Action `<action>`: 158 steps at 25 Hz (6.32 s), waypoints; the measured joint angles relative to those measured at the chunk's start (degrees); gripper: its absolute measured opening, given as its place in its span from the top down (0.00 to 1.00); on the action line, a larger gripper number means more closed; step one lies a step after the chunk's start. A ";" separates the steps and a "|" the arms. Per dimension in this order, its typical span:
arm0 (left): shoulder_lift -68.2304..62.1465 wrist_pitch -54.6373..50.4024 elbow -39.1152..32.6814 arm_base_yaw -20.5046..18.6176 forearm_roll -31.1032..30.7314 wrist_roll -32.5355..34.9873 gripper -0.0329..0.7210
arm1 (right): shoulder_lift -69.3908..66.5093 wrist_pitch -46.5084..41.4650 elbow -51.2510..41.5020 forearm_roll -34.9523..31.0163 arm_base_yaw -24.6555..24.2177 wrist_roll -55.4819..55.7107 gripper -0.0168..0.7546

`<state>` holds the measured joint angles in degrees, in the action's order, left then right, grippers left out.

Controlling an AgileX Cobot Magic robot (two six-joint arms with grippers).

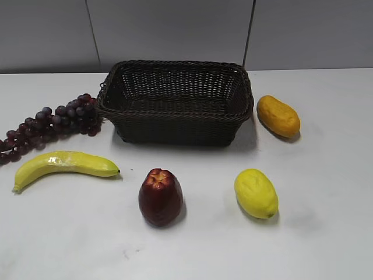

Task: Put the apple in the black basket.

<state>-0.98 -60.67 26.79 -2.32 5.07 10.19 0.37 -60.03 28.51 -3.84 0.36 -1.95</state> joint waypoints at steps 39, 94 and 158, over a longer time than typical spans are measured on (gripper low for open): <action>0.00 0.00 0.00 0.00 0.00 0.00 0.64 | -38.79 -2.26 11.92 -6.18 0.00 0.25 0.21; 0.00 0.00 0.00 0.00 0.00 0.00 0.64 | -123.08 7.37 62.42 -1.35 50.32 21.48 0.21; 0.00 0.00 0.00 0.00 0.00 0.00 0.64 | -146.60 3.46 107.73 6.55 35.33 15.48 0.26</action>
<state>-0.98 -60.67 26.79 -2.32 5.07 10.19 -146.23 -56.57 136.24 2.71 35.68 13.54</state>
